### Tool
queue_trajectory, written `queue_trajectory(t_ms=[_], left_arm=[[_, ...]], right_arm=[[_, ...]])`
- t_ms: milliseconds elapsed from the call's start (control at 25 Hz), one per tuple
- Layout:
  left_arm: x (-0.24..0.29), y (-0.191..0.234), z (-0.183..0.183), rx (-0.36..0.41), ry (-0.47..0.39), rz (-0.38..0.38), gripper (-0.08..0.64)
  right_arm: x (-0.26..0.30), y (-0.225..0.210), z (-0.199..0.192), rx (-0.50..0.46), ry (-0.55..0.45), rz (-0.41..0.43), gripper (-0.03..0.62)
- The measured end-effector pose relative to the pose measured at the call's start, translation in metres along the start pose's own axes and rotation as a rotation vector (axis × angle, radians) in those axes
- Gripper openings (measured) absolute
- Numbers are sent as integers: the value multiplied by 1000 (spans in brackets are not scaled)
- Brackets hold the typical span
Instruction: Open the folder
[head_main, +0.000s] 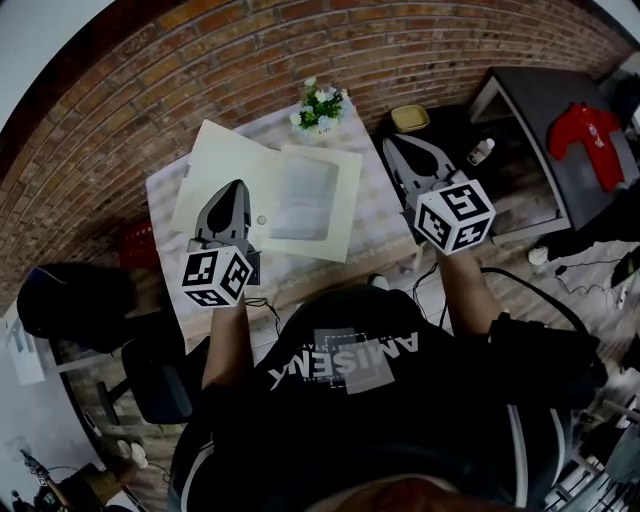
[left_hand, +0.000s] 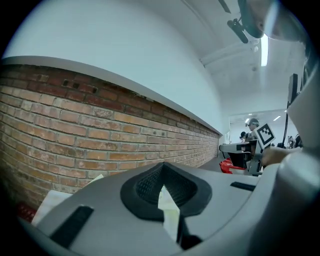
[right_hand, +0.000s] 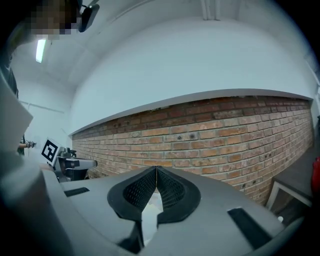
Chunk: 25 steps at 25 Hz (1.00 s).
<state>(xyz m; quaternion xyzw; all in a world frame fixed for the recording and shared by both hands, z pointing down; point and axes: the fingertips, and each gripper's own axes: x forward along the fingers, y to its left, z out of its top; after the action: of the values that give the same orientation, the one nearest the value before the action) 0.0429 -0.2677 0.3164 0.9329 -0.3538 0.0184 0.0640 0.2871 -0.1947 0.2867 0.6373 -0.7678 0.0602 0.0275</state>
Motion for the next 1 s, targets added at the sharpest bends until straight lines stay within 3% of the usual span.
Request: queue_trajectory(t_ms=[1000], left_arm=[[10,-12,4,24,-14,16,14]], right_arm=[[-5,-9,1,-15,-6,-35,41]])
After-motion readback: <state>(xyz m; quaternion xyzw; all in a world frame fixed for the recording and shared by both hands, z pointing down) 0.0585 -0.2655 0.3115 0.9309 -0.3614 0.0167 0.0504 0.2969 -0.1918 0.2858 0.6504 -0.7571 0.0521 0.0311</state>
